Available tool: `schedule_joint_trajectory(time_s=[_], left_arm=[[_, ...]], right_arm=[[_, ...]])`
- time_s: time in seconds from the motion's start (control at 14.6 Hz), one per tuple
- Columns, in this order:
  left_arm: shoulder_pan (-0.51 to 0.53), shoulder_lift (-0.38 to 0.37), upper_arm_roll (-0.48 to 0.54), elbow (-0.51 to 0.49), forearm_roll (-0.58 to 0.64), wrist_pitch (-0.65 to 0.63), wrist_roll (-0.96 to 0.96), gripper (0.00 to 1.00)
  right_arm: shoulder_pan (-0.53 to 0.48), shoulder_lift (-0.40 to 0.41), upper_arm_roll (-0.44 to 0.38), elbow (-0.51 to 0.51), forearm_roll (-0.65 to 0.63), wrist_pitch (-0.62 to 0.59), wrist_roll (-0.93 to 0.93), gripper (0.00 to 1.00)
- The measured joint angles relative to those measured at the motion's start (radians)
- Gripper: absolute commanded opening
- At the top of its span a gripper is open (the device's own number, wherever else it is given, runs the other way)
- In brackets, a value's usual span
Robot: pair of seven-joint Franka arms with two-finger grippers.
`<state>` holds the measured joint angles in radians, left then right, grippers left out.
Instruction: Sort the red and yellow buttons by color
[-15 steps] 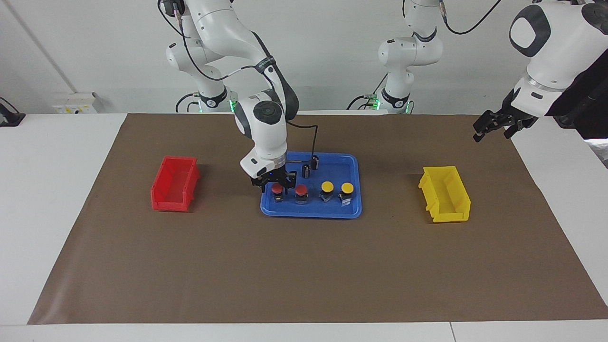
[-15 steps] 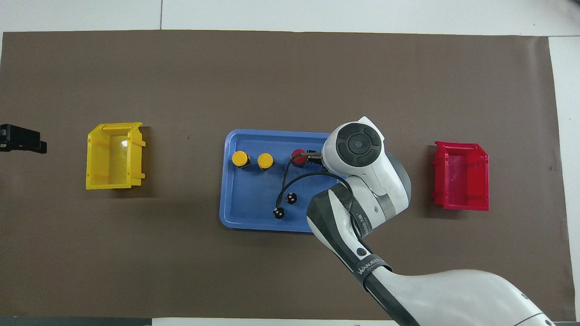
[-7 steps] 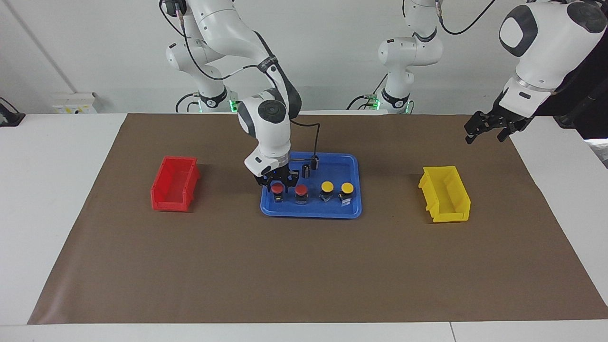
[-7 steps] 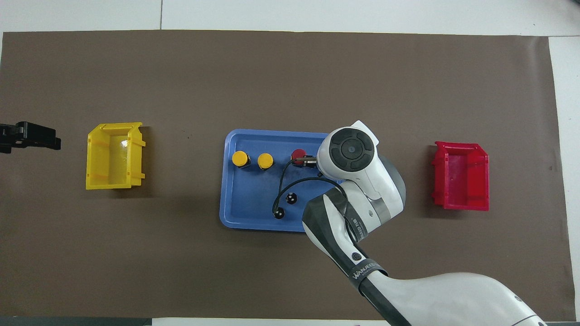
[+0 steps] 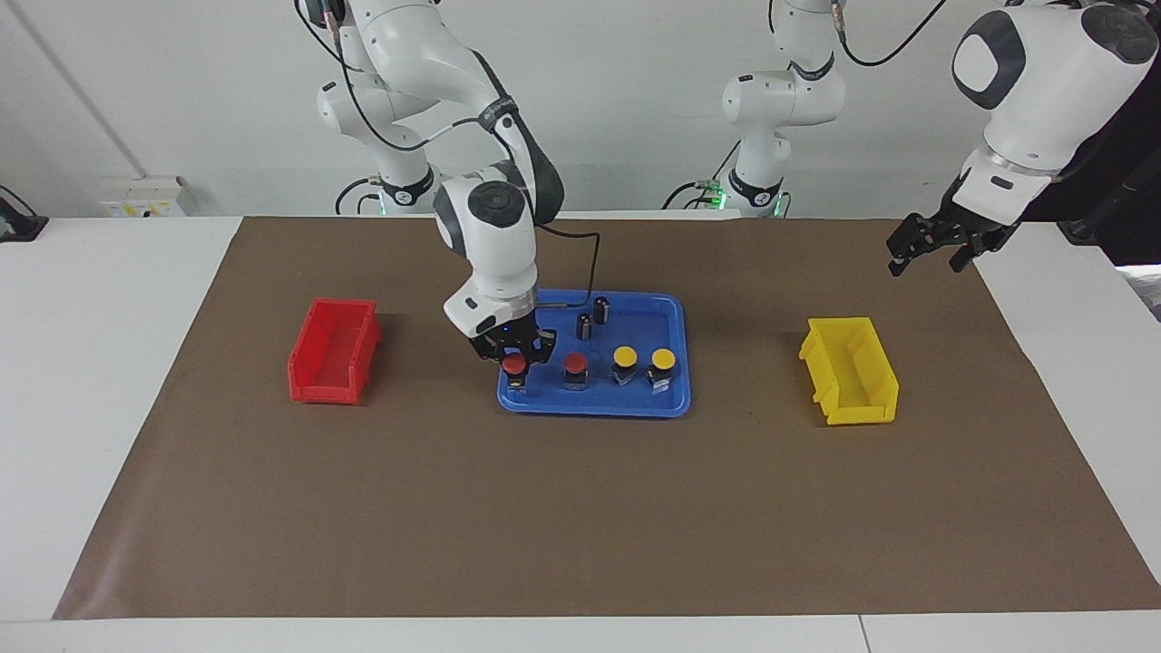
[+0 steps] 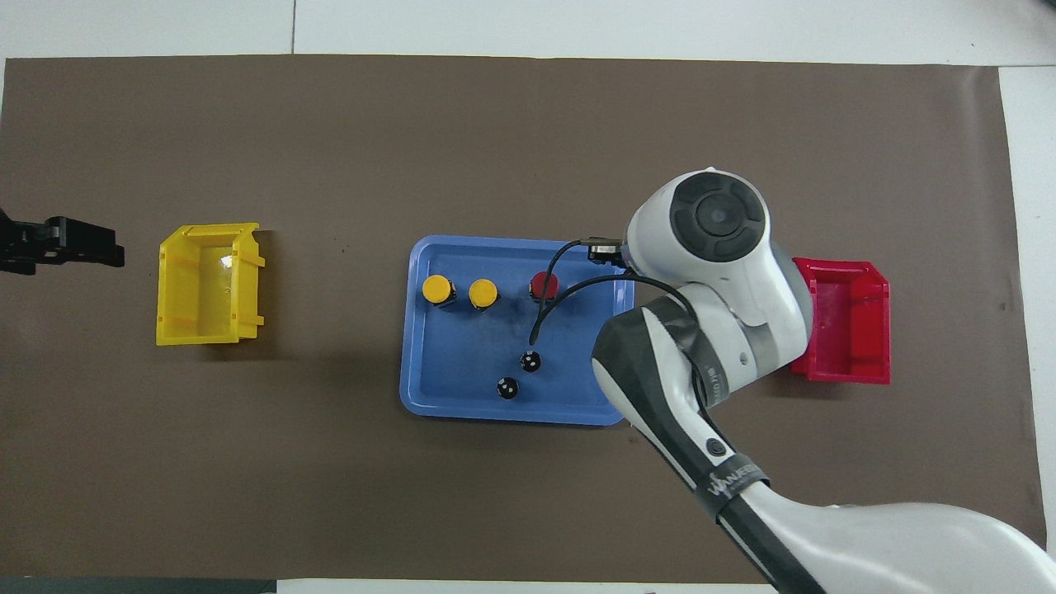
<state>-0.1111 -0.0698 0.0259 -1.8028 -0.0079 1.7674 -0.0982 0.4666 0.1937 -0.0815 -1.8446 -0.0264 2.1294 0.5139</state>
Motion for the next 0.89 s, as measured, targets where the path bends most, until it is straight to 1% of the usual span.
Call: schedule_joint_trajectory(time_s=[0.14, 0.21, 0.34, 0.48, 0.62, 0.75, 0.89], left_arm=[[-0.122, 0.004, -0.012, -0.056, 0.0, 0.098, -0.139, 1.0], [-0.183, 0.009, -0.018, -0.082, 0.0, 0.134, -0.183, 1.0], [-0.284, 0.038, -0.024, -0.118, 0.0, 0.184, -0.24, 1.0], [-0.362, 0.106, -0.025, -0.132, 0.0, 0.269, -0.336, 0.96], [-0.403, 0.182, -0.025, -0.133, -0.002, 0.354, -0.428, 0.82], [-0.432, 0.241, -0.025, -0.131, -0.004, 0.412, -0.522, 0.77], [-0.456, 0.271, -0.025, -0.13, -0.005, 0.435, -0.565, 0.75]], right_arm=[[-0.069, -0.093, -0.005, 0.006, 0.0, -0.109, -0.099, 0.1], [-0.12, -0.146, -0.007, -0.019, 0.001, -0.139, -0.171, 0.1], [-0.252, -0.251, -0.01, -0.116, 0.001, -0.157, -0.344, 0.1], [-0.369, -0.318, -0.013, -0.219, 0.002, -0.148, -0.47, 0.11], [-0.445, -0.341, -0.014, -0.295, 0.002, -0.117, -0.556, 0.11], [-0.486, -0.341, -0.015, -0.361, 0.004, -0.057, -0.611, 0.1], [-0.486, -0.338, -0.012, -0.425, 0.004, 0.015, -0.622, 0.11]])
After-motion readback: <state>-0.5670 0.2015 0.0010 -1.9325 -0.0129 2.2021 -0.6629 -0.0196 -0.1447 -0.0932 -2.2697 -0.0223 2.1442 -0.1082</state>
